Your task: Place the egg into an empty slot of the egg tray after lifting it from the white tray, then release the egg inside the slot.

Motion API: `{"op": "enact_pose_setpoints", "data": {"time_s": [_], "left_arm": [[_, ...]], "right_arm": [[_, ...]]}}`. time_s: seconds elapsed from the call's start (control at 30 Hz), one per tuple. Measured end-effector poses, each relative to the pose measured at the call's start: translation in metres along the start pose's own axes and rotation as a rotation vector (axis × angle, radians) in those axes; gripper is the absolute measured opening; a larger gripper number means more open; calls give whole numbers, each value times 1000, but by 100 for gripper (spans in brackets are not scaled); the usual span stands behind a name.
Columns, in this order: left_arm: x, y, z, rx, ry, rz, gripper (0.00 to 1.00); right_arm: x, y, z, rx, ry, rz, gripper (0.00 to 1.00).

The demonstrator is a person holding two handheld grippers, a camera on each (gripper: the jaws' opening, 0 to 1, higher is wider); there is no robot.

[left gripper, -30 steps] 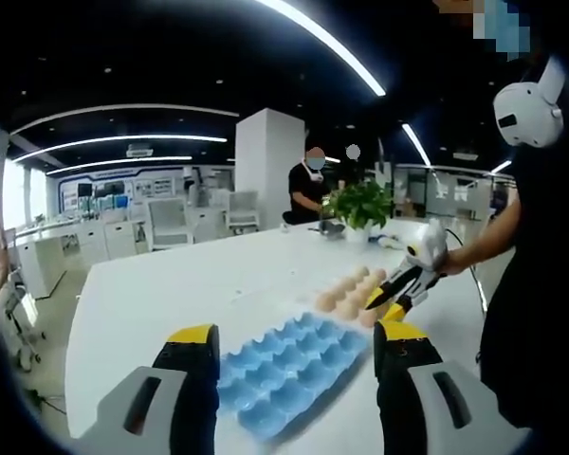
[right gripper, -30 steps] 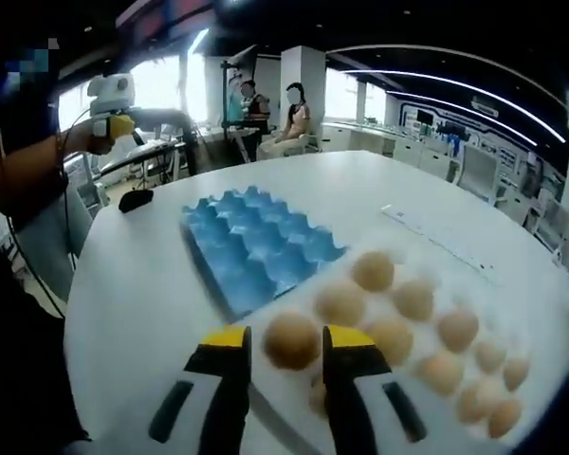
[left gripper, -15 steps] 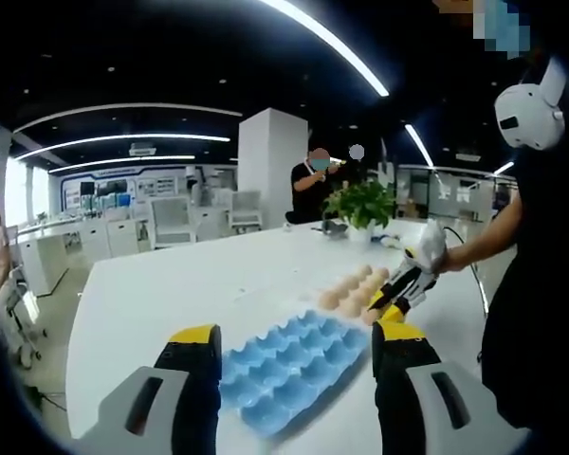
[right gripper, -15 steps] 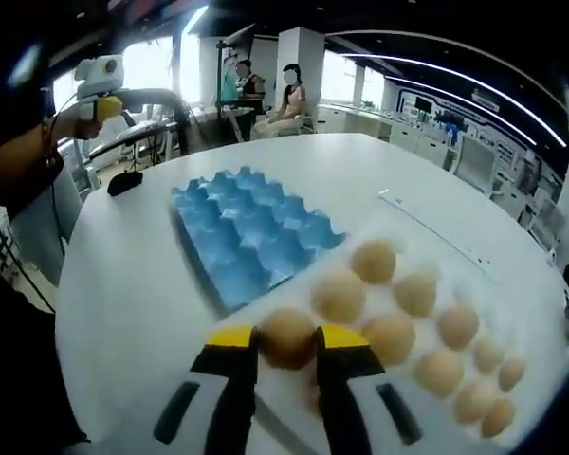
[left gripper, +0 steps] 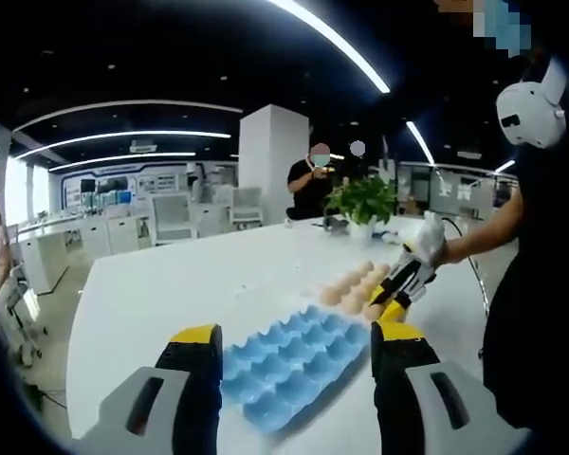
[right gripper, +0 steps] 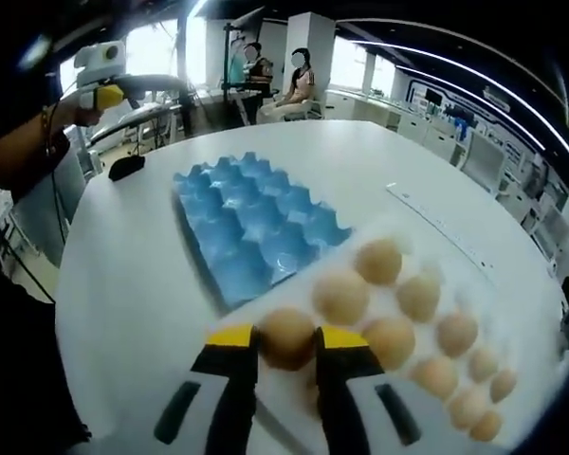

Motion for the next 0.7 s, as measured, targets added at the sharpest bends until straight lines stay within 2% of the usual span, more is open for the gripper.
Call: {"op": "enact_pose_setpoints", "data": {"time_s": [0.17,0.3,0.47,0.7], "left_arm": [[4,0,-1,-6,-1,-2,64],[5,-1,-1,-7,-2,-4,64],[5,1,-2,-7,1,-3,64],[5,4,-4,-9,4,-7,64]], "right_arm": [[-7,-2,3,9,-28,-2,23],[-17,-5,15,84,-85,1,23],[-24,-4,33,62,-126,7,23],[-15,10,55,29,-153,48,23]]}}
Point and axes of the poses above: the point that each gripper's makers call its tool centre point, and the gripper's own axes: x roughly forward along the fingers, y roughly to its left, z roughly out of its top, the point moved 2 cm from there along -x, roughly backward along the fingers
